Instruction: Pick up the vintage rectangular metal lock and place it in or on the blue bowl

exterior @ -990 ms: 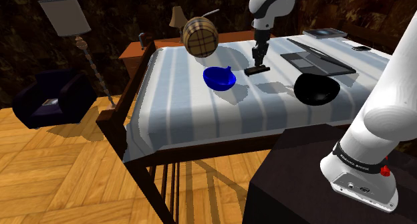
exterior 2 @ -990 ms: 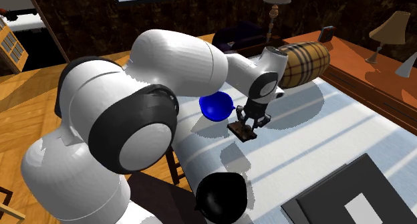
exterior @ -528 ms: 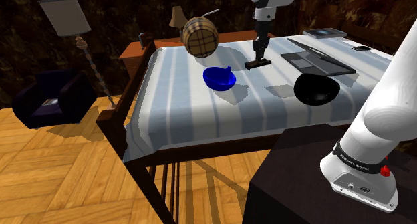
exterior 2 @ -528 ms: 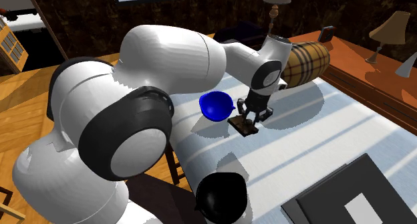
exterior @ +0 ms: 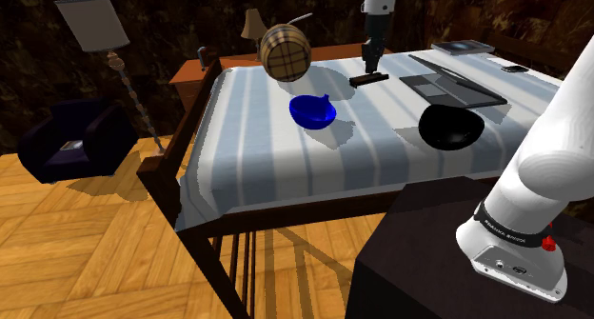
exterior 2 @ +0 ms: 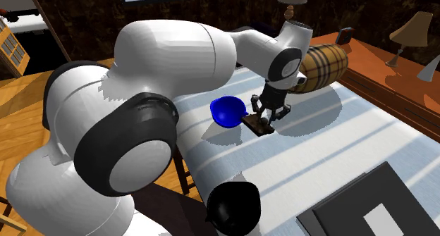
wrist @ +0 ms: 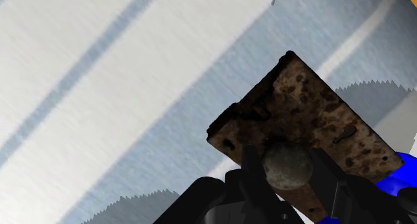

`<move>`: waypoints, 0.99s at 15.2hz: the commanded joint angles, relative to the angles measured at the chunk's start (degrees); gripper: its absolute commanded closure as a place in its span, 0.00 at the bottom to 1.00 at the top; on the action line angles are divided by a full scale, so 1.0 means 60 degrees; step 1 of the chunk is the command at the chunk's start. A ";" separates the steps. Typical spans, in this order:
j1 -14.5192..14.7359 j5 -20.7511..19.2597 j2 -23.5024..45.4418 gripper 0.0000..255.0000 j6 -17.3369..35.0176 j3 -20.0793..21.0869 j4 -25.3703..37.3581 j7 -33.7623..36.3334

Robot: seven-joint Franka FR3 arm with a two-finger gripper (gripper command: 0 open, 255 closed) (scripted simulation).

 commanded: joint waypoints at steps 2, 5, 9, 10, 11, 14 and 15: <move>-0.0001 -0.0021 -0.0040 1.00 -0.0382 -0.0001 0.0343 0.0028; 0.0102 0.0015 0.0019 1.00 -0.0602 0.0102 0.0633 0.0241; 0.0501 0.0202 0.0433 1.00 -0.0770 0.0493 0.1248 0.1002; 0.0599 0.0248 0.0558 1.00 -0.0819 0.0585 0.1432 0.1186; 0.0696 0.0294 0.0692 1.00 -0.0872 0.0673 0.1629 0.1369; 0.0976 0.0429 0.1147 1.00 -0.1055 0.0926 0.2300 0.1904; 0.1065 0.0472 0.1317 1.00 -0.1126 0.1007 0.2552 0.2079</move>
